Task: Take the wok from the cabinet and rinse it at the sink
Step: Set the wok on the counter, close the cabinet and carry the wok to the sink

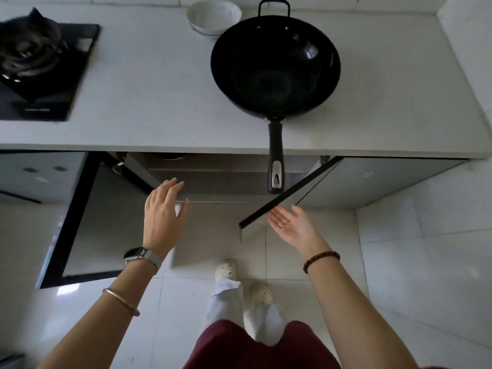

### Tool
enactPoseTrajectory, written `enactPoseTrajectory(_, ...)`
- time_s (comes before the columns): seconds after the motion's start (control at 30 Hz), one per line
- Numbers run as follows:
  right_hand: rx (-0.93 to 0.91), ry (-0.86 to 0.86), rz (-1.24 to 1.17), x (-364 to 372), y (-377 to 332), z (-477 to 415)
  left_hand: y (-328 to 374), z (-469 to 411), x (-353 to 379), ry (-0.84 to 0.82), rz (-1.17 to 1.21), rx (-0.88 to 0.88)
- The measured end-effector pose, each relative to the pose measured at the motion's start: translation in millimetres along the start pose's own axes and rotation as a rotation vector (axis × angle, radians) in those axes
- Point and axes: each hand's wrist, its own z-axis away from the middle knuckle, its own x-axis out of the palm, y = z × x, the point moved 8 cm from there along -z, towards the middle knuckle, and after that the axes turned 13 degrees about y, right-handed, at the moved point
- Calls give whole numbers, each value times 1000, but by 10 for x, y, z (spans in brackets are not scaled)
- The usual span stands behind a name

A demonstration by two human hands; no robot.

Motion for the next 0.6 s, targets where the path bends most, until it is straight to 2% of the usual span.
enactPoseTrajectory(0.2,-38,-90,-72,570,3,-227,-398,-256,45,-21,-1,-10)
enactPoseTrajectory(0.37,-117,-239,-165,855,34,-200,-506,-361,194,-46,26,9)
enactPoseTrajectory(0.5,-27,-219,-347,958,240,-379,-512,-402,349,-77,66,16)
enactPoseTrajectory(0.6,-51,-218,-421,1121,268,-373,-526,-441,440,-97,83,21)
